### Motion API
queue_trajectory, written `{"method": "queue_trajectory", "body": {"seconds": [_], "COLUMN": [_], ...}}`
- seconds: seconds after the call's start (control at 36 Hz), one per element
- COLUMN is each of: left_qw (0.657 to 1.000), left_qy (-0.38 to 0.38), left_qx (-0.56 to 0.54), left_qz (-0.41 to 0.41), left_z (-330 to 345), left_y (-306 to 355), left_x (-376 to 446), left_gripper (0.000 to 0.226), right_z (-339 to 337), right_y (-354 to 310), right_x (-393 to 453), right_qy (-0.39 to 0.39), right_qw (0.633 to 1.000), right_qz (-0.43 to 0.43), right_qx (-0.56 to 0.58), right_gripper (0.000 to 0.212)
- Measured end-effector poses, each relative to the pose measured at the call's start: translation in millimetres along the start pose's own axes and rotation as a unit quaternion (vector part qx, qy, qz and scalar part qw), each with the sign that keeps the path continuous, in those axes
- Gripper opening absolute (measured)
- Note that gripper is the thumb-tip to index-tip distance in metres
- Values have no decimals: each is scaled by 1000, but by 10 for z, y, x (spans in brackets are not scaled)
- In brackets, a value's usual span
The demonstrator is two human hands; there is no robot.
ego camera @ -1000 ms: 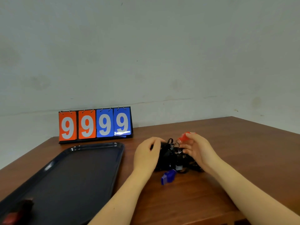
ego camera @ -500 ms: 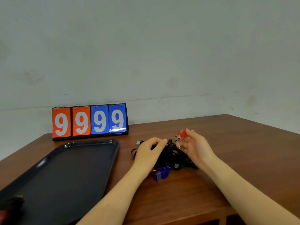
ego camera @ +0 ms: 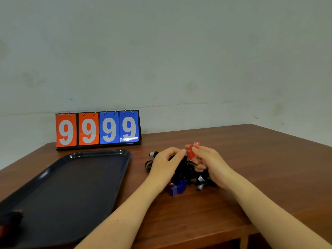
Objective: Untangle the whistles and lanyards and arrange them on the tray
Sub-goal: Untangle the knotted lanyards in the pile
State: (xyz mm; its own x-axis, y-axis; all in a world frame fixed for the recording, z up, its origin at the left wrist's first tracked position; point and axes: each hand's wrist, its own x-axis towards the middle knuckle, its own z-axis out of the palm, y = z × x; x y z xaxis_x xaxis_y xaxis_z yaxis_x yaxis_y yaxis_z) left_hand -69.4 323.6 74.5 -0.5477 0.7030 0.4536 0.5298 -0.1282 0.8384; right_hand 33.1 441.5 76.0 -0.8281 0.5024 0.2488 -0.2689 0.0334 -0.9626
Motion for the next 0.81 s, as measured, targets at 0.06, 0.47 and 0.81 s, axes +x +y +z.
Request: {"method": "queue_trajectory", "body": {"seconds": [0.06,0.47,0.81], "left_qw": [1000,996,984], "left_qy": [-7,-54,-43], "left_qx": [11,26,-114], "left_qz": [5,-63,-132], "left_z": [4,9,5], "left_y": [0,-1,29], "left_x": [5,8,17], "left_gripper": [14,23,38], "right_z": [9,60,70], "right_y": [5,17,17], "right_x": [-9,-70,-48], "right_qy": [-11,-42,40], "right_qw": [1000,979,969], "right_qz": [1,-48,-90], "right_qx": [-13,-193,-229], "right_gripper": [25,26,21]}}
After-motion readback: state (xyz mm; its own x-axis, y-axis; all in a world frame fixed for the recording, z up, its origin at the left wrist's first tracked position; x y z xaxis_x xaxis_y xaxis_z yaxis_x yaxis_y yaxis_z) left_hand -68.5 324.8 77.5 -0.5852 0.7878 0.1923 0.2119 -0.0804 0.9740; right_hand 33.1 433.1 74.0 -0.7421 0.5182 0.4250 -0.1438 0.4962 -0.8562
